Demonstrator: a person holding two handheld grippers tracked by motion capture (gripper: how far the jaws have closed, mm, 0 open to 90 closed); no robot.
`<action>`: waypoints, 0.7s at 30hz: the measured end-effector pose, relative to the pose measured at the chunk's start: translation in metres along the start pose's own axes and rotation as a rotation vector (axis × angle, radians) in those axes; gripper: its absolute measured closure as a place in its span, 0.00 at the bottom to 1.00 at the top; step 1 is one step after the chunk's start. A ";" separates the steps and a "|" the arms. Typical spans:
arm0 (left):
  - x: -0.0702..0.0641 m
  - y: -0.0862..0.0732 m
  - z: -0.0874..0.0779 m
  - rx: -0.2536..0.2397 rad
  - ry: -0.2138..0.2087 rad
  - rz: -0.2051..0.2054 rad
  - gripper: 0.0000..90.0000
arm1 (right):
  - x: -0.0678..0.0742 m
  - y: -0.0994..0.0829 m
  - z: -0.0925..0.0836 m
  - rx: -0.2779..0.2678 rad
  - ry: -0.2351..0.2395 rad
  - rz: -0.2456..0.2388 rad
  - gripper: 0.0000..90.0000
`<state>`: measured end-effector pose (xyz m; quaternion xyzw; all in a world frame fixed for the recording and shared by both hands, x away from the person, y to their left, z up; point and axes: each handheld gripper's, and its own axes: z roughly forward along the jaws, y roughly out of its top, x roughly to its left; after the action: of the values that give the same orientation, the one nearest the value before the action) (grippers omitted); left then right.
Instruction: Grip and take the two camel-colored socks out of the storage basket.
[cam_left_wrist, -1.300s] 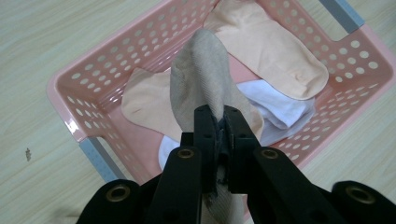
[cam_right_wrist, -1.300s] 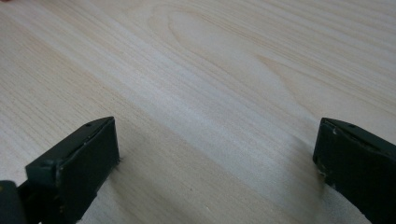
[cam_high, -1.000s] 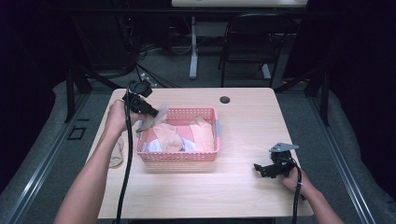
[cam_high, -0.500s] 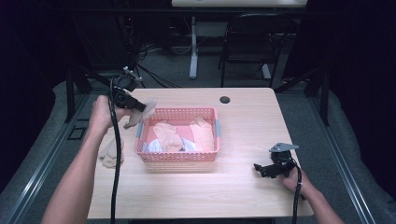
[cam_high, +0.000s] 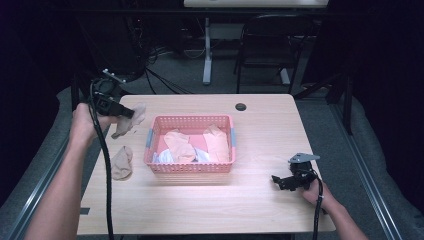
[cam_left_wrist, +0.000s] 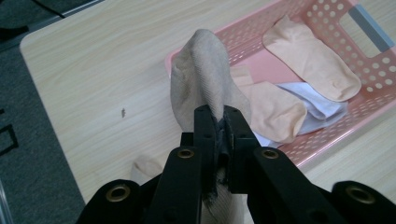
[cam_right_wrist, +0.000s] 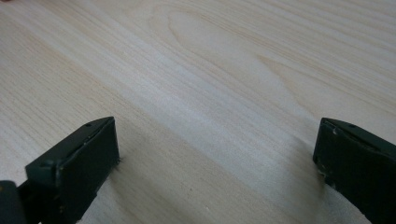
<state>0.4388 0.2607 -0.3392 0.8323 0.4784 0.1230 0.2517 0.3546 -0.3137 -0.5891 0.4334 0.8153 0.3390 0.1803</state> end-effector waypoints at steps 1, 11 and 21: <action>0.002 -0.002 -0.002 -0.005 0.002 -0.007 0.95 | 0.000 0.000 0.000 0.000 -0.001 0.000 0.00; 0.028 -0.027 -0.009 0.007 0.038 -0.080 0.95 | 0.000 0.000 0.000 0.000 0.000 0.000 0.00; 0.046 -0.051 -0.003 0.015 0.043 -0.139 0.95 | 0.000 0.000 0.000 0.000 0.000 0.000 0.00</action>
<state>0.4235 0.3224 -0.3655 0.7961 0.5411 0.1196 0.2430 0.3546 -0.3137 -0.5891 0.4334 0.8153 0.3389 0.1804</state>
